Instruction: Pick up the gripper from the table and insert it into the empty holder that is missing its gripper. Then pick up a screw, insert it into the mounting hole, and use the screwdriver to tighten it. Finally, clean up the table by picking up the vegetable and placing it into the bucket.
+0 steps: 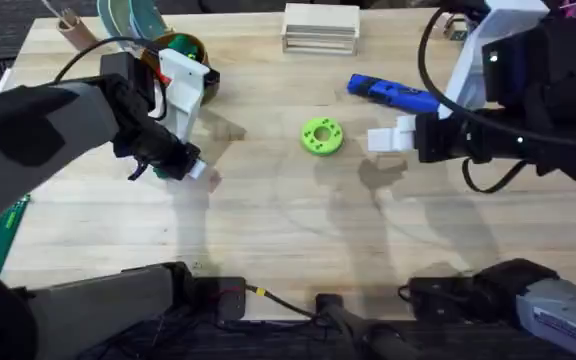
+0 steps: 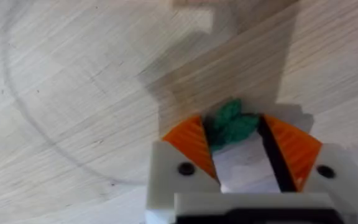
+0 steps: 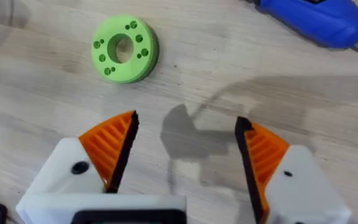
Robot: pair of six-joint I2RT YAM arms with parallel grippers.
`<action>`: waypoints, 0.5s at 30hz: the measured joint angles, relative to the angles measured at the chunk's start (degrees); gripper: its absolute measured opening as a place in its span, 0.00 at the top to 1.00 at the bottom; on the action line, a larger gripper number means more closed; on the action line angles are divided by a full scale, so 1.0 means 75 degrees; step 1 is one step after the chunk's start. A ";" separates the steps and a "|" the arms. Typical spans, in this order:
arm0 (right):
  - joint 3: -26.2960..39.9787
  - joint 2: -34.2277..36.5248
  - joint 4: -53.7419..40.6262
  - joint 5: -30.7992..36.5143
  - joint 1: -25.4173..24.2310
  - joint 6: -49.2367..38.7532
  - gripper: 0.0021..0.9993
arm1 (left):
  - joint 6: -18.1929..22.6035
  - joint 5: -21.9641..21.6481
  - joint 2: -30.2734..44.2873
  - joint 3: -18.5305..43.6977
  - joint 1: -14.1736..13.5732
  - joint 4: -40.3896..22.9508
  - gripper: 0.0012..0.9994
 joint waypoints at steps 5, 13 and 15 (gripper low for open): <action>0.0000 0.0000 0.0000 0.0000 0.0000 0.0000 0.01 | 0.0003 -0.0382 -0.0108 -0.0012 0.0012 0.0177 0.60; 0.0000 0.0000 0.0000 0.0000 0.0000 -0.0002 0.01 | 0.0025 -0.0755 -0.0705 -0.0023 0.0038 0.0178 0.60; 0.0000 0.0000 0.0003 0.0000 0.0000 0.0000 0.01 | 0.0032 -0.0781 -0.0867 -0.0023 0.0038 0.0141 0.42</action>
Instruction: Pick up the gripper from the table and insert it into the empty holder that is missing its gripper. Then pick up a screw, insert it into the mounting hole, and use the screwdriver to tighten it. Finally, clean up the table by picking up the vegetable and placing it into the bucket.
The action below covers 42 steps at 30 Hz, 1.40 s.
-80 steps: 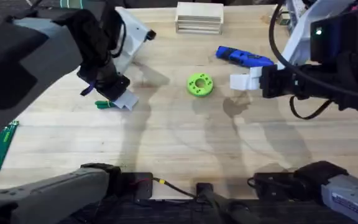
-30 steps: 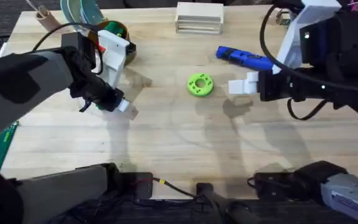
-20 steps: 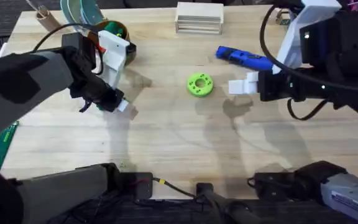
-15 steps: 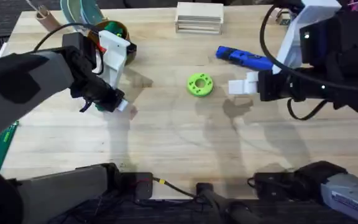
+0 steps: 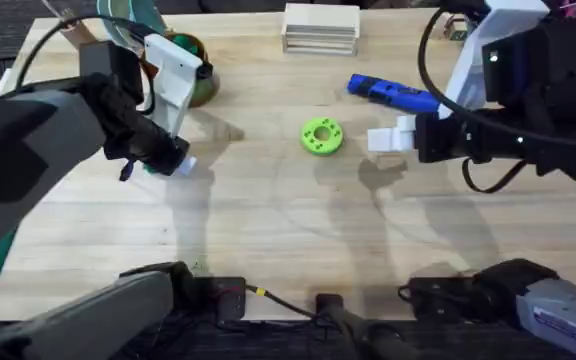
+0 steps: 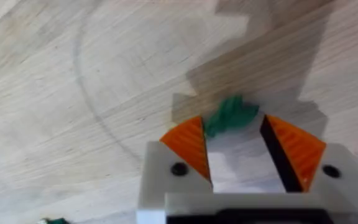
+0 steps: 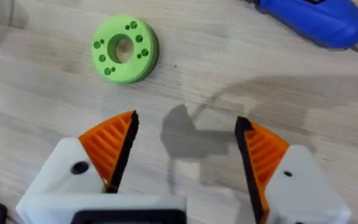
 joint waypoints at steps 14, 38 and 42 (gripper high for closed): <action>0.0000 0.0000 -0.0003 0.0000 0.0000 0.0000 0.01 | 0.0070 -0.0490 -0.0150 0.0000 0.0011 -0.0002 0.24; 0.0000 0.0000 -0.0002 0.0000 0.0000 0.0000 0.01 | 0.0554 0.0204 0.0574 -0.0003 0.0810 0.0239 0.23; 0.0000 0.0000 -0.0003 0.0000 0.0000 0.0000 0.01 | 0.0572 0.0258 0.0776 -0.0006 0.0807 0.0218 0.30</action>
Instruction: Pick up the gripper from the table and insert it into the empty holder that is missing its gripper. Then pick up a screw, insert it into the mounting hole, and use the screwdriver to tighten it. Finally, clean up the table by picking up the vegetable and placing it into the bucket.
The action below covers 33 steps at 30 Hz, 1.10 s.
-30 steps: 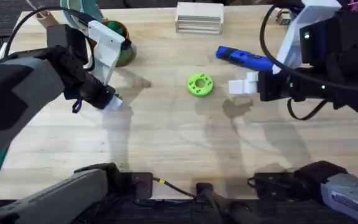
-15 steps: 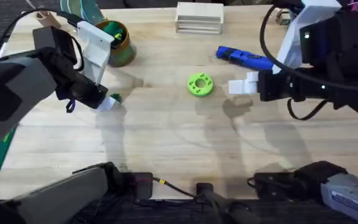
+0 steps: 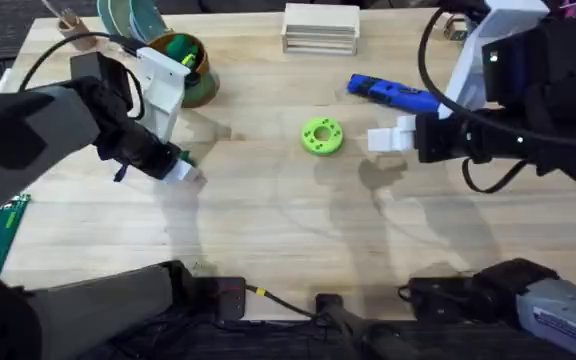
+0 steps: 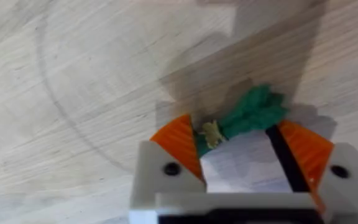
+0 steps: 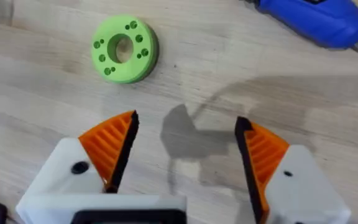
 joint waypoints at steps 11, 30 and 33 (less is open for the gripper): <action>0.0000 0.0000 0.0000 0.0000 0.0000 0.0000 0.01 | 0.0012 0.0121 0.0044 0.0006 -0.0014 -0.0046 0.69; 0.0000 0.0000 0.0000 0.0000 0.0000 0.0000 0.01 | 0.0020 0.0054 -0.0131 -0.0009 -0.0014 0.0205 0.98; 0.0000 0.0000 0.0000 0.0000 0.0000 0.0000 0.01 | 0.0020 0.0071 -0.0456 -0.0009 -0.0014 0.0220 0.98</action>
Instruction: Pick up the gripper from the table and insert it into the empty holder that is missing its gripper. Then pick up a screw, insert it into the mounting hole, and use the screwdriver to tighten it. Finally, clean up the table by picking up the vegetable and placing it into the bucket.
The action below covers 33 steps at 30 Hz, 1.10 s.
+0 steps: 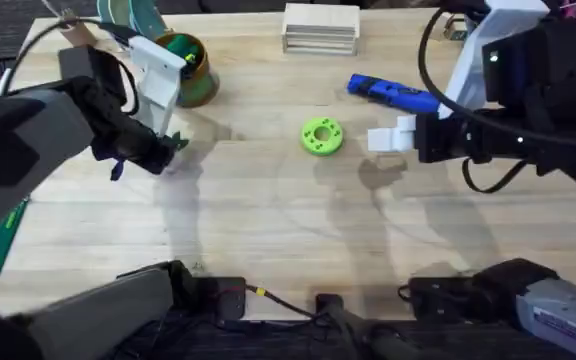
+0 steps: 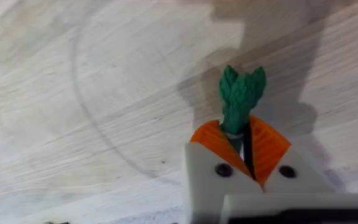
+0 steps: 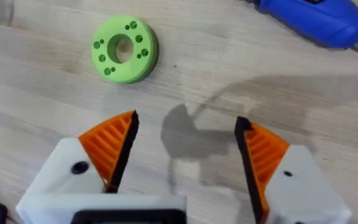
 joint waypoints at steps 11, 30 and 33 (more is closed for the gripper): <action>0.0000 0.0000 0.0000 0.0000 0.0000 0.0000 0.01 | -0.0520 0.0060 -0.1032 0.0000 0.0000 0.0490 0.98; 0.0000 0.0000 0.0003 0.0000 0.0000 0.0000 0.01 | -0.3808 0.1198 -0.1418 -0.0015 0.0000 0.3559 0.98; 0.0000 0.0000 0.0009 0.0000 0.0000 0.0000 0.01 | -0.4548 0.1306 -0.1409 -0.0015 0.0000 0.4578 0.98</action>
